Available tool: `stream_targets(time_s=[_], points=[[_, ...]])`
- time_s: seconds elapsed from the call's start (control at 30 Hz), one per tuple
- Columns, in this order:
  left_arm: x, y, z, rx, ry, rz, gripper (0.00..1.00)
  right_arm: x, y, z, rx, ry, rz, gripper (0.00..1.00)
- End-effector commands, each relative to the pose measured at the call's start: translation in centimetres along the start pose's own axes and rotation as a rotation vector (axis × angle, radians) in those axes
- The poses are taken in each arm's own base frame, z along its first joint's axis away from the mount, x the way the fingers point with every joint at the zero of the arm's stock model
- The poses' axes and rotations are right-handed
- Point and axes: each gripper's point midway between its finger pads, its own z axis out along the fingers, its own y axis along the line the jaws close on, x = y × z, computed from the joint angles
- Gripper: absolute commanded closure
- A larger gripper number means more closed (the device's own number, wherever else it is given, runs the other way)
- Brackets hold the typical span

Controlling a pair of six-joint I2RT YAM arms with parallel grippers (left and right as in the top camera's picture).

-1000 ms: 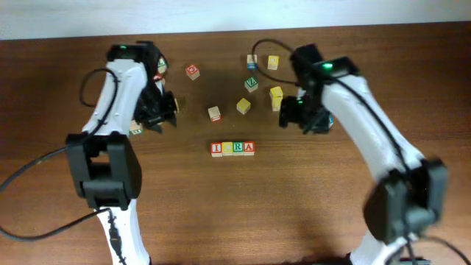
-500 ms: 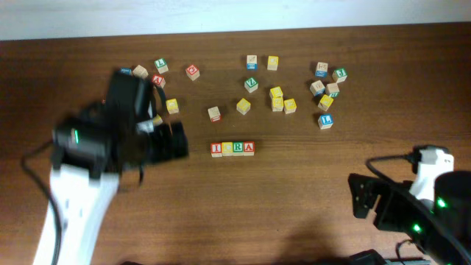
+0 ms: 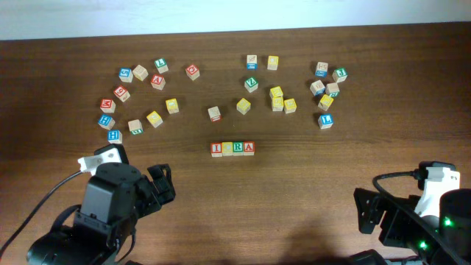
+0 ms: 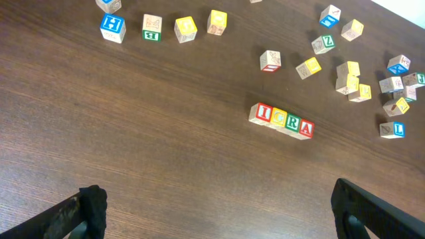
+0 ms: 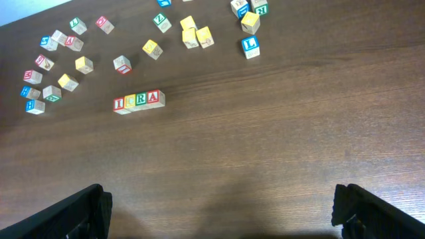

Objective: Spell out ICRA

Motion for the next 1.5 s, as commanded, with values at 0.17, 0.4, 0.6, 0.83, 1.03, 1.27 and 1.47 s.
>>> stream_targets(time_s=[0.17,0.4,0.6,0.83,1.03,1.27,1.47], points=[[0.0,0.4,0.2,-0.021,-0.007,-0.009,0.01,0.0,-0.2,0.0,0.010,-0.003,-0.003,0.02],[0.0,0.4,0.2,-0.021,-0.007,-0.009,0.01,0.0,-0.2,0.0,0.010,-0.003,-0.003,0.02],[0.0,0.4,0.2,-0.021,-0.007,-0.009,0.01,0.5,-0.7,-0.2,0.027,0.000,-0.013,0.02],[0.0,0.4,0.2,-0.021,-0.007,-0.009,0.01,-1.7,-2.8,-0.2,0.091,-0.273,-0.033,0.02],[0.0,0.4,0.2,-0.021,-0.007,-0.009,0.01,2.6,-3.6,2.4,0.019,-0.352,-0.005,0.02],[0.0,0.4,0.2,-0.021,-0.007,-0.009,0.01,1.4,-2.1,7.0,-0.114,-0.549,-0.144,0.02],[0.0,0.4,0.2,-0.021,-0.007,-0.009,0.01,0.7,-1.6,10.2,-0.163,-0.669,-0.225,0.02]])
